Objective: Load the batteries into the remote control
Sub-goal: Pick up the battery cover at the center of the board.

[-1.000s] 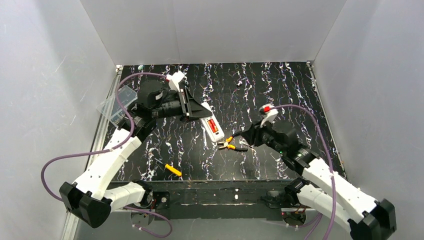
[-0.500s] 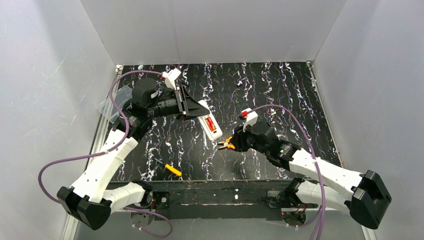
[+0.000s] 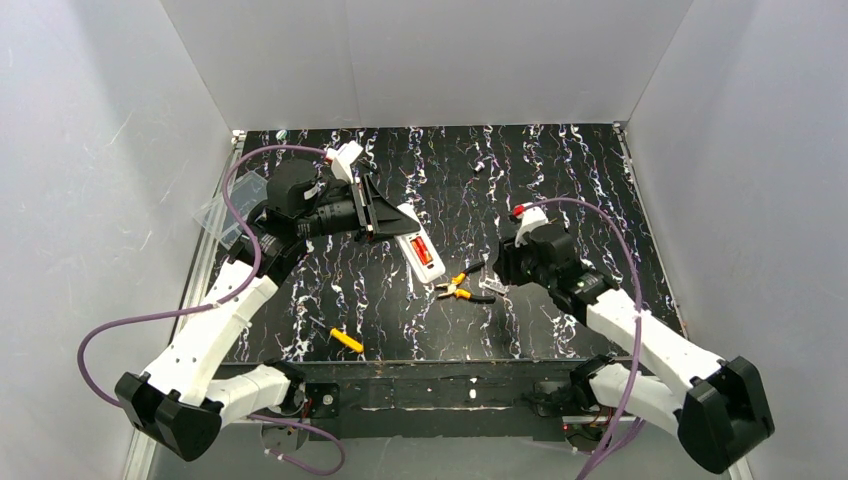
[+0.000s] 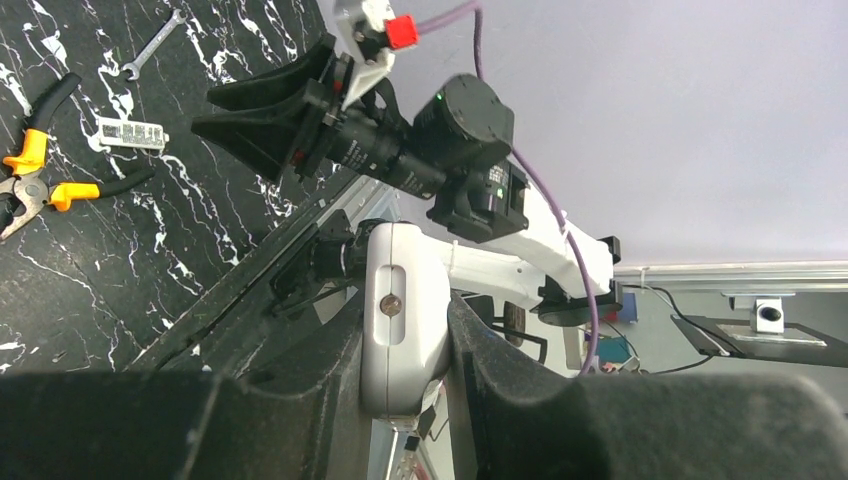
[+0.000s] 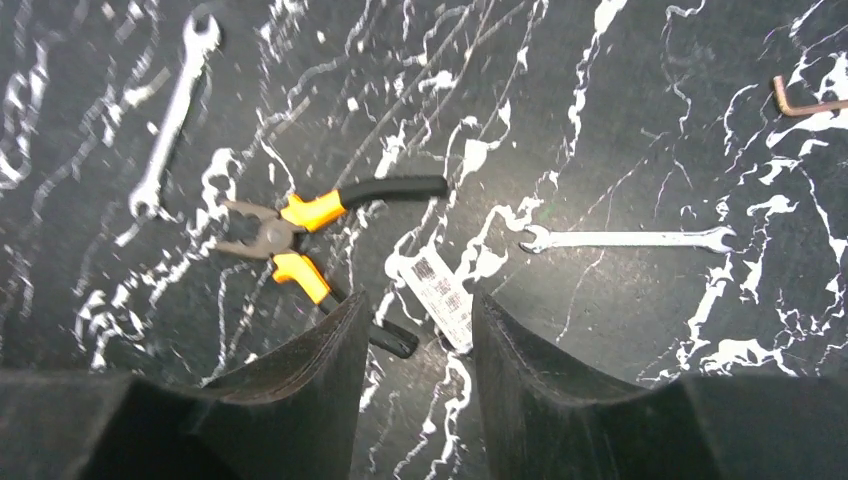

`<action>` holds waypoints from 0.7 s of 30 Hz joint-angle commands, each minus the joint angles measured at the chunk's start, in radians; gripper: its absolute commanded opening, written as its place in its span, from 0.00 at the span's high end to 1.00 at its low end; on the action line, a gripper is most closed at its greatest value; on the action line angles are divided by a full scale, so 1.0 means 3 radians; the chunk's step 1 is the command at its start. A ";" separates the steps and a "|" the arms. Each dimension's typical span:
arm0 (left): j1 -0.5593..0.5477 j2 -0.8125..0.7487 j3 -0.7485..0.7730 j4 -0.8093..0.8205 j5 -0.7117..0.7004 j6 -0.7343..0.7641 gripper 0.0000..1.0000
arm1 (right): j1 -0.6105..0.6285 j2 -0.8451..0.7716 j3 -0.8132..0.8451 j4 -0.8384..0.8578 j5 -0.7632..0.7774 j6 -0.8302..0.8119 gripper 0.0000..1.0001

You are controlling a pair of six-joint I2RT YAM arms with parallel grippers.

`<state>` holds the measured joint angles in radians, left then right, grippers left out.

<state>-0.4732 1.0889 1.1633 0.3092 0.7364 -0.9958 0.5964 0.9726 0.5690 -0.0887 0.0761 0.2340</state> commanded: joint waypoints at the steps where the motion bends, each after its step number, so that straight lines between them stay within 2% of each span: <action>1: 0.0018 -0.0128 -0.0043 0.0157 0.0146 0.0005 1.00 | -0.0116 0.0342 0.0428 -0.0742 -0.0476 -0.0808 0.50; 3: 0.0018 -0.0133 -0.0064 0.0175 0.0135 0.0006 1.00 | -0.0117 0.0512 0.0533 -0.0994 -0.0603 -0.1164 0.49; 6: 0.0018 -0.0136 -0.0073 0.0150 0.0134 0.0018 1.00 | -0.0117 0.0609 0.0570 -0.1109 -0.0624 -0.1325 0.47; 14: 0.0018 -0.0125 -0.0085 0.0125 0.0138 0.0022 1.00 | -0.0117 0.0646 0.0542 -0.1057 -0.0426 -0.1427 0.44; 21: 0.0018 -0.0111 -0.0108 0.0152 0.0137 -0.0008 1.00 | -0.0117 0.0871 0.0558 -0.0976 -0.0456 -0.1544 0.47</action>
<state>-0.4732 1.0828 1.1366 0.3096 0.7361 -0.9951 0.5629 1.2037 0.6983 -0.3988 -0.0559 -0.1890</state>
